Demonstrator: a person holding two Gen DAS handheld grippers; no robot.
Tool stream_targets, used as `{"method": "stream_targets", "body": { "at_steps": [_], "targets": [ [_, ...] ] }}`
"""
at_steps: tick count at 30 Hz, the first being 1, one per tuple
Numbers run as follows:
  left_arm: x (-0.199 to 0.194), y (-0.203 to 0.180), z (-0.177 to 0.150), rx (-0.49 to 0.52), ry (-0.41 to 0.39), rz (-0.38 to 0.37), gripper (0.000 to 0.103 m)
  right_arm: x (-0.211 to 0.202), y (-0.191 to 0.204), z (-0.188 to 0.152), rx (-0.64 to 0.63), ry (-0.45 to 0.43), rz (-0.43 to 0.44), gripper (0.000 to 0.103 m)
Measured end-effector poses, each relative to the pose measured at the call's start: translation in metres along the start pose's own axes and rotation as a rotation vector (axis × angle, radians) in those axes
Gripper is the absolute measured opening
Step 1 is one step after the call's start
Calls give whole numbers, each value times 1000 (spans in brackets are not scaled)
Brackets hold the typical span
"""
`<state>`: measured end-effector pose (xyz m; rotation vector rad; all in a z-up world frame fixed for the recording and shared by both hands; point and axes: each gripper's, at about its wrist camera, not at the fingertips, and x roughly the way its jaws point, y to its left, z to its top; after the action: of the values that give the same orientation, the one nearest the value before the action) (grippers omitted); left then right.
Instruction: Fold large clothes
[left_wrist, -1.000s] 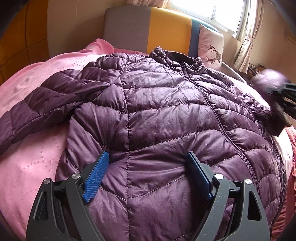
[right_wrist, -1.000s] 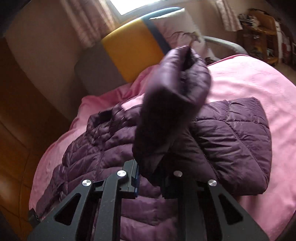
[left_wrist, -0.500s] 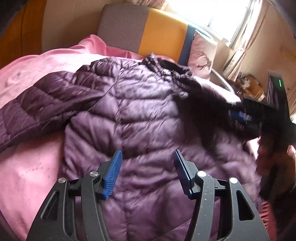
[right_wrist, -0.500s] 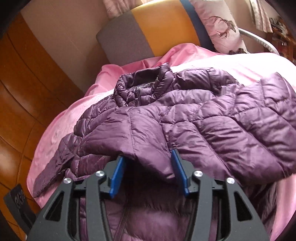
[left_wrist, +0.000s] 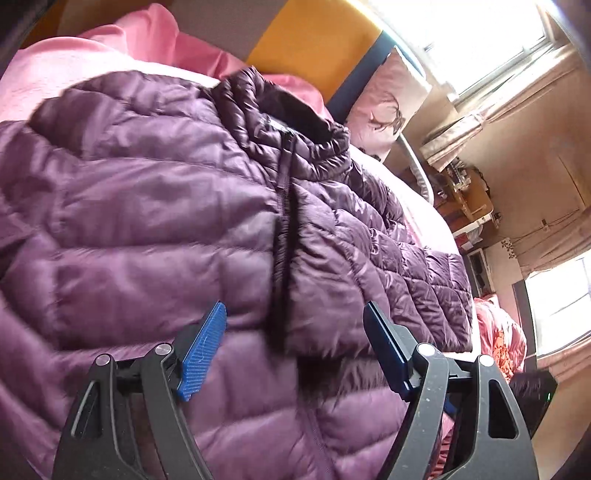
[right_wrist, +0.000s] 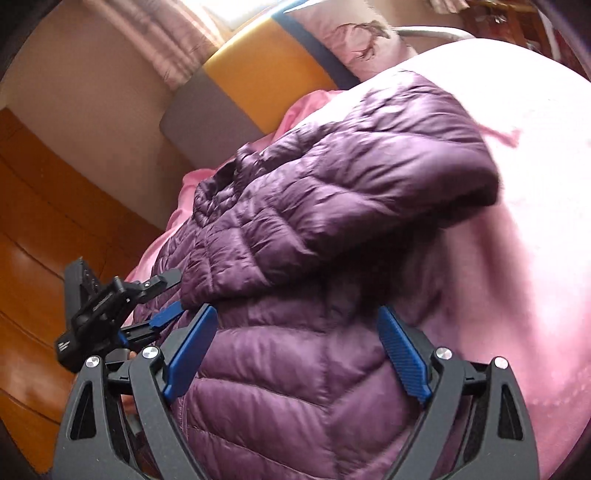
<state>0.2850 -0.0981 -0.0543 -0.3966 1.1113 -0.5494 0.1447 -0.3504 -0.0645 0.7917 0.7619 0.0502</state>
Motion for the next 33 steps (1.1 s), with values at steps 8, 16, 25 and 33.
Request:
{"method": "stream_targets", "body": {
  "at_steps": [8,16,25,33],
  "targets": [
    [6,-26,22,47,-38,30,5,-3,-46,15,208,-82,122,99],
    [-75,-10,49,7,-220,-26,5,17,-64,44,392,-118,335,101],
    [-87,47,39,-79,-219,115,5,26,-74,61,517,-184,364,101],
    [-58,80,16,-81,-159,168,5,-4,-48,63,213,-105,85,101]
  ]
}}
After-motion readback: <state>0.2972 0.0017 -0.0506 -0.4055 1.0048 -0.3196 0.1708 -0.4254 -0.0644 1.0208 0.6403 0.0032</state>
